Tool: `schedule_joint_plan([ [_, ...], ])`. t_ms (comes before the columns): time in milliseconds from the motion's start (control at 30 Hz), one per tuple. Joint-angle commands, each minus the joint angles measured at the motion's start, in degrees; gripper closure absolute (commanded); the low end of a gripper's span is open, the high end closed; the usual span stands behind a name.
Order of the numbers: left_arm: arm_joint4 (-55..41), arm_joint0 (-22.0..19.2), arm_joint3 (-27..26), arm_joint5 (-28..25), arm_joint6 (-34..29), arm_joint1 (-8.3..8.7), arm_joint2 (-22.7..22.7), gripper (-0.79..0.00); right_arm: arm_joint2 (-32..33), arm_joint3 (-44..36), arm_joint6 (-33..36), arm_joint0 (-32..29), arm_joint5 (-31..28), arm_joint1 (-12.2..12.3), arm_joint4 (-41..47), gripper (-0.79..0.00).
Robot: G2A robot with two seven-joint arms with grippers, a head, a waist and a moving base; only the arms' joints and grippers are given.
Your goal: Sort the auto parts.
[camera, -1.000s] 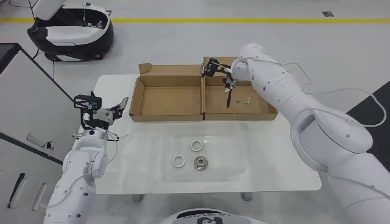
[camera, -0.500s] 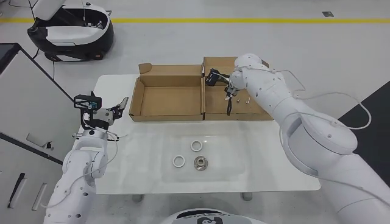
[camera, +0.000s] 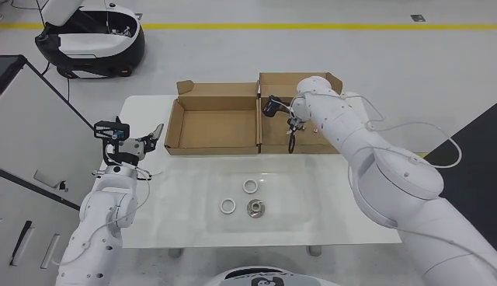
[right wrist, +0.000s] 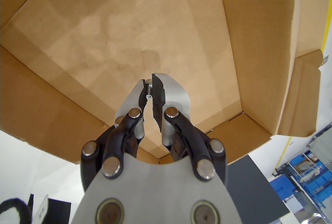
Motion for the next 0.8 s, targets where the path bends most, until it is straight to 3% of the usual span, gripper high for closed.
schedule_joint_plan([
  [0,0.0,0.0,0.0,0.0,0.0,0.0,0.0,-0.785,0.2,0.6,-0.1,0.0,0.1,-0.2,0.1,0.0],
  [333,0.0,0.0,0.0,0.0,0.0,0.0,0.0,-0.785,0.7,2.8,-0.7,-0.2,-0.1,-1.1,-0.3,0.0],
  [767,0.0,0.0,0.0,0.0,0.0,0.0,0.0,-0.785,1.7,4.5,-1.5,0.2,0.3,-1.7,-0.5,-0.228],
])
